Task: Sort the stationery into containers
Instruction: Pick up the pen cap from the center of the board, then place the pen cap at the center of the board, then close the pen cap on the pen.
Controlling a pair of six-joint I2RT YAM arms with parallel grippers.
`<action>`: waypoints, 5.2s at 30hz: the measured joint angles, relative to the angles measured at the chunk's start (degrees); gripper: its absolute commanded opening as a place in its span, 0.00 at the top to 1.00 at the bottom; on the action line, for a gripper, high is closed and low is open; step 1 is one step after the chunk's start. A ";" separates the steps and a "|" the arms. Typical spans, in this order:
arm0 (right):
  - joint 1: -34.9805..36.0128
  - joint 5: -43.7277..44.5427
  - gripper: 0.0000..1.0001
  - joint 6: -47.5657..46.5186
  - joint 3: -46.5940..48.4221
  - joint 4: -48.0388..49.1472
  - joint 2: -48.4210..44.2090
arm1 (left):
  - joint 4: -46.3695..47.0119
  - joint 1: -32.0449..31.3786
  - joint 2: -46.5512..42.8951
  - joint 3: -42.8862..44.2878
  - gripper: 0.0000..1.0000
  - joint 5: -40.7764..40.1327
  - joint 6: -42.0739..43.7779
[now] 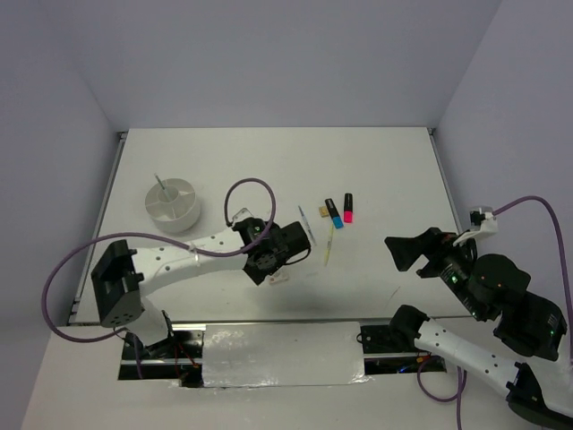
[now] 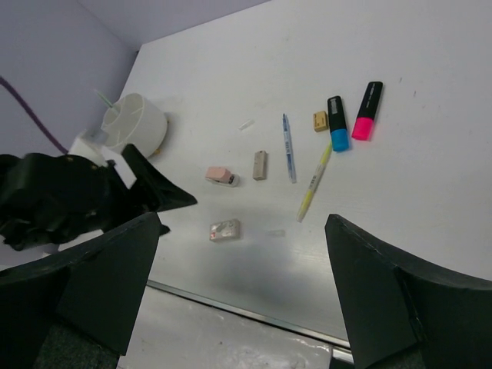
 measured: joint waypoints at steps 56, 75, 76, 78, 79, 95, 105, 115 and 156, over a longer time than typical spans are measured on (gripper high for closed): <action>0.00 -5.64 0.04 -3.02 4.59 -4.76 -4.98 | 26.62 -0.39 19.26 9.84 0.27 22.14 95.34; 0.00 -7.04 0.03 -4.90 4.09 -4.72 -4.98 | 33.97 3.61 19.10 4.81 0.41 37.13 111.80; 0.00 -7.04 0.03 -4.96 4.00 -4.70 -4.98 | 34.12 3.54 19.12 4.72 0.41 37.24 111.80; 0.00 -7.04 0.03 -5.16 3.74 -4.66 -4.98 | 35.15 3.54 19.15 4.00 0.42 37.31 111.78; 0.00 -7.02 0.03 -5.20 3.56 -4.57 -4.98 | 35.67 3.54 19.15 3.43 0.43 37.33 111.75; 0.00 -7.63 0.03 -6.01 1.97 -2.51 -4.98 | 40.39 3.39 20.26 -1.49 0.59 34.58 111.51; 0.00 -7.63 0.03 -6.69 1.97 -2.43 -4.98 | 42.84 3.28 21.22 -1.60 0.64 32.39 111.56; 0.00 -7.65 0.02 -6.88 1.97 -2.16 -5.01 | 43.36 2.58 22.45 -1.60 0.73 31.82 111.54; 0.00 -18.82 0.00 16.09 -13.97 27.17 -0.52 | 69.48 3.85 -31.41 -22.21 1.00 44.37 97.72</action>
